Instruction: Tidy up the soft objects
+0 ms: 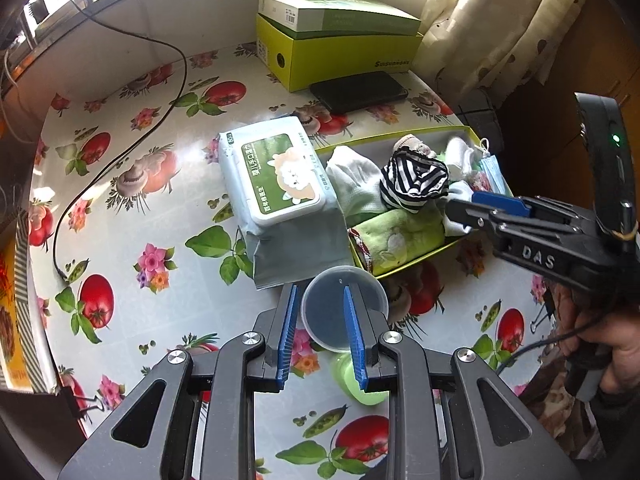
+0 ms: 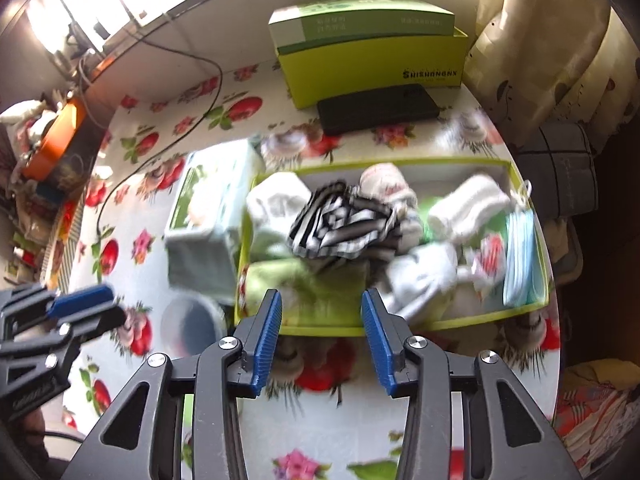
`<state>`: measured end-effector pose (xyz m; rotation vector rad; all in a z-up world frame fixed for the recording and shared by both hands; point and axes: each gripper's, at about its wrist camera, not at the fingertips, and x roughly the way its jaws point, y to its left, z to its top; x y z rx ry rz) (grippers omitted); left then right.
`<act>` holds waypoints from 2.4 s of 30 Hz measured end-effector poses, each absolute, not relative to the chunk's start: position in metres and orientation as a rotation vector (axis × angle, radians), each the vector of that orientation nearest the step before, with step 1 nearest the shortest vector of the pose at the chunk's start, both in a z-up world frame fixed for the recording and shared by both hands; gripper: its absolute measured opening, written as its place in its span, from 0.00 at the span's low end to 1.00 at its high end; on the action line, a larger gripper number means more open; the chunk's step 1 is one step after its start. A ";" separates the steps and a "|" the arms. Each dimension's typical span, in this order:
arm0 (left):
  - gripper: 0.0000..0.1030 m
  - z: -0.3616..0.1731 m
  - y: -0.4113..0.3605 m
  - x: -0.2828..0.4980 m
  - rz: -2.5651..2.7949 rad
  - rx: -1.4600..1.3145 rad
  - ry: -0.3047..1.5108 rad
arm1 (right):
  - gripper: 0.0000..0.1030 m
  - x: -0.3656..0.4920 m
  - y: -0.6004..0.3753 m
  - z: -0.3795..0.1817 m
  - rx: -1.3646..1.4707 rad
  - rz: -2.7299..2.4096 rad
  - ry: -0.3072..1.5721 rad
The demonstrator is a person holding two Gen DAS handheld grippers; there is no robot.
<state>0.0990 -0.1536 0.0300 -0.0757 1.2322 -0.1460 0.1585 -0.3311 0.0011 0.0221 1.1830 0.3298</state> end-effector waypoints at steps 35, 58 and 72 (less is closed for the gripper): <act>0.24 0.033 -0.186 0.100 -0.221 0.001 1.210 | 0.41 0.088 -0.338 0.018 -0.102 0.294 1.241; 0.24 0.031 -0.206 0.095 -0.257 0.043 1.226 | 0.44 0.054 -0.338 0.023 -0.099 0.296 1.248; 0.24 0.029 -0.206 0.095 -0.252 0.040 1.237 | 0.45 0.055 -0.335 0.019 -0.105 0.299 1.260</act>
